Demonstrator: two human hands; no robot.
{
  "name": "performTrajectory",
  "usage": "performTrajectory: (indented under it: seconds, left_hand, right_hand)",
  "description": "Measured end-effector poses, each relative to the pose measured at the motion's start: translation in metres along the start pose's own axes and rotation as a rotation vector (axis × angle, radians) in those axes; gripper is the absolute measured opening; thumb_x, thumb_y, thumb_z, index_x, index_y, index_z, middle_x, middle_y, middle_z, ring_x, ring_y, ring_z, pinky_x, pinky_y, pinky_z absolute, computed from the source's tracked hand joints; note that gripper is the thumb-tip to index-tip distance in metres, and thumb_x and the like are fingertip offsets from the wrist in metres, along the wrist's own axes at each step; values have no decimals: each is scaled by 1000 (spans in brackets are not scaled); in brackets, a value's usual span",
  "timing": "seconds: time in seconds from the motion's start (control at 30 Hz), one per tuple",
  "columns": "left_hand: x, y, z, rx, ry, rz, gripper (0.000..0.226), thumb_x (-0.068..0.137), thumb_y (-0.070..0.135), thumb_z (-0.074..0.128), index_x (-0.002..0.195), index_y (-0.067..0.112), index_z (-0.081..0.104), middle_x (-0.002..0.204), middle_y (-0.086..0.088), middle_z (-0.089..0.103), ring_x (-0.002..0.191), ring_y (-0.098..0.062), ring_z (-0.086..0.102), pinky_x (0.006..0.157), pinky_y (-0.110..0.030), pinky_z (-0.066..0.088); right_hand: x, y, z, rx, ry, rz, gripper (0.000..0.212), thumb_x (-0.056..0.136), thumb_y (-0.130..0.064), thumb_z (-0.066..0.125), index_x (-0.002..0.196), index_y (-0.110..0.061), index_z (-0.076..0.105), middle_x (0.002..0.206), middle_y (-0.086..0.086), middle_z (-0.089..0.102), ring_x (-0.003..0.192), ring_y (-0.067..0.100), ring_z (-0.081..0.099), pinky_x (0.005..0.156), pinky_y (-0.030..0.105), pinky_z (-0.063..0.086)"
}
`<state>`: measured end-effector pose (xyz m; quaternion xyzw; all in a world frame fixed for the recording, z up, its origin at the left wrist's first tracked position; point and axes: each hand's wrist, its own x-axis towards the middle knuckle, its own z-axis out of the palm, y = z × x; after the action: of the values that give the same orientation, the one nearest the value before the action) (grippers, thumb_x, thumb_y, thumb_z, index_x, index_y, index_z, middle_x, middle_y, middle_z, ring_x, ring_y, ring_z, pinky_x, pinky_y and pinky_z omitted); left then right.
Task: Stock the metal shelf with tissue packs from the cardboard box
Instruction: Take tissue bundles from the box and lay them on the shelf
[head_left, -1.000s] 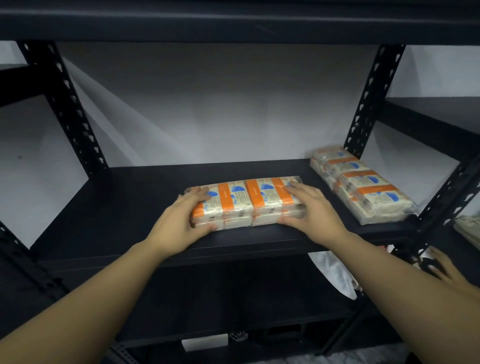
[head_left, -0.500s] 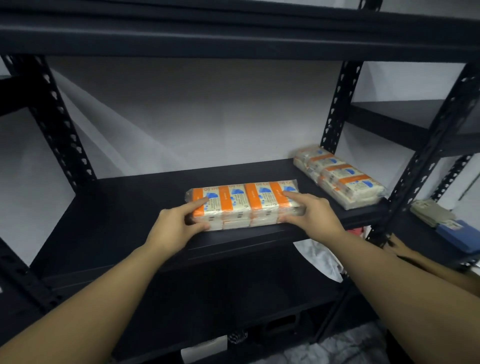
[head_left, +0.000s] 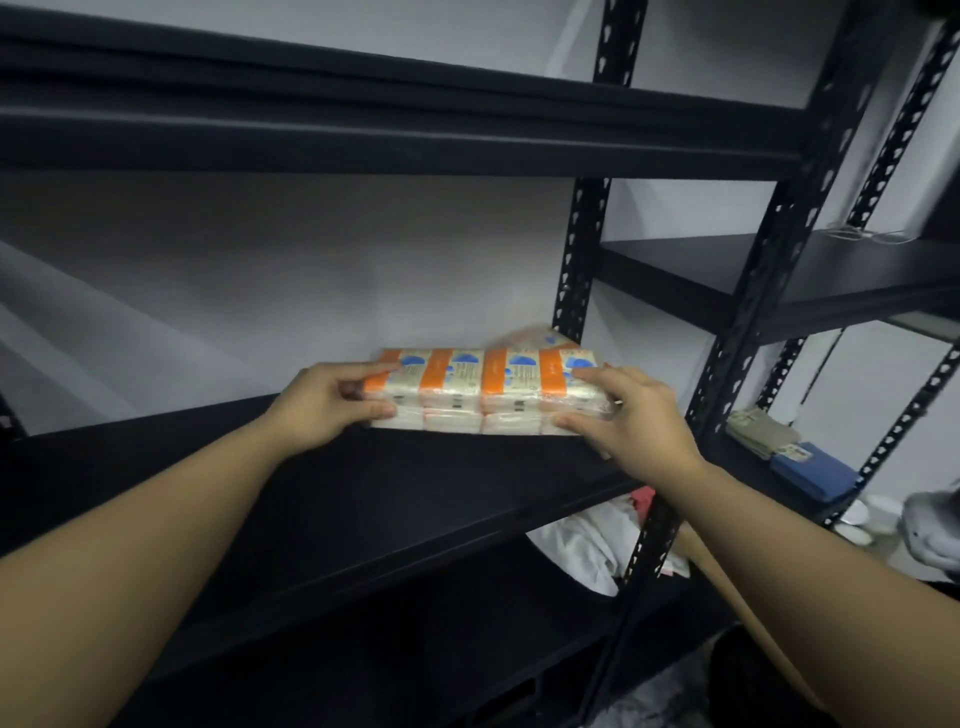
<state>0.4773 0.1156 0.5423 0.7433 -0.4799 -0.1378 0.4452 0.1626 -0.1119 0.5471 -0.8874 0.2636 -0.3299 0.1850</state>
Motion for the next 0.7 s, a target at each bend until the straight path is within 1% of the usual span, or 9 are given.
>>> performTrajectory:
  seconds: [0.07,0.13,0.2,0.27,0.4,0.47,0.57,0.63,0.7]
  left_hand:
    - [36,10,13,-95,-6,35,60,78,16,88,128,41,68,121,19,73,115,-9,70,98,-18,53]
    - [73,20,28,-160,-1,75,59,82,4,83,133,29,67,122,16,72,115,-11,70,92,-13,52]
    - [107,27,42,-219,-17,85,59,85,-2,79,139,16,64,122,6,75,112,-13,71,92,-18,55]
    - [140,30,55,-259,-26,98,60,85,-6,77,140,10,63,121,8,75,110,-10,71,93,-21,57]
    - [197,31,79,-290,4,128,62,83,3,83,141,14,63,128,11,71,117,-4,68,104,-21,51]
    - [218,31,92,-305,22,127,61,83,4,84,140,16,63,122,13,72,112,0,69,101,-19,52]
    - [242,28,113,-319,-11,124,52,84,2,83,133,11,68,114,4,76,106,-5,72,94,-20,55]
    - [252,25,126,-333,-51,115,52,85,0,81,135,9,67,117,-3,76,108,-10,71,95,-22,55]
    - [258,22,135,-346,-72,99,54,86,-1,80,136,10,66,118,-3,76,109,-10,71,96,-23,55]
  right_hand:
    - [10,14,-11,-7,60,14,62,78,-46,88,133,-23,69,117,-7,64,102,10,60,95,29,52]
    - [19,30,-20,-12,125,21,58,78,-46,87,130,-23,71,111,-6,64,97,11,61,92,31,53]
    - [26,44,-25,-21,178,27,55,80,-48,84,127,-24,72,108,-5,65,94,13,63,89,34,56]
    - [32,56,-26,-35,227,21,51,81,-49,82,125,-23,73,108,-5,66,94,14,64,87,39,59]
    - [40,69,-19,-94,300,4,47,82,-48,81,120,-21,75,106,-4,63,89,15,66,83,41,61]
    - [41,72,-16,-111,329,1,45,81,-45,83,119,-20,76,103,-3,62,85,16,66,80,41,61]
    - [39,76,-13,-119,343,46,43,80,-41,86,118,-21,76,101,-6,59,84,16,65,77,40,60]
    - [37,79,-11,-108,339,91,43,80,-41,87,117,-22,77,101,-8,57,83,15,65,77,40,59]
    - [35,81,-6,-101,335,120,44,79,-44,86,116,-22,78,101,-8,58,83,16,66,77,41,60]
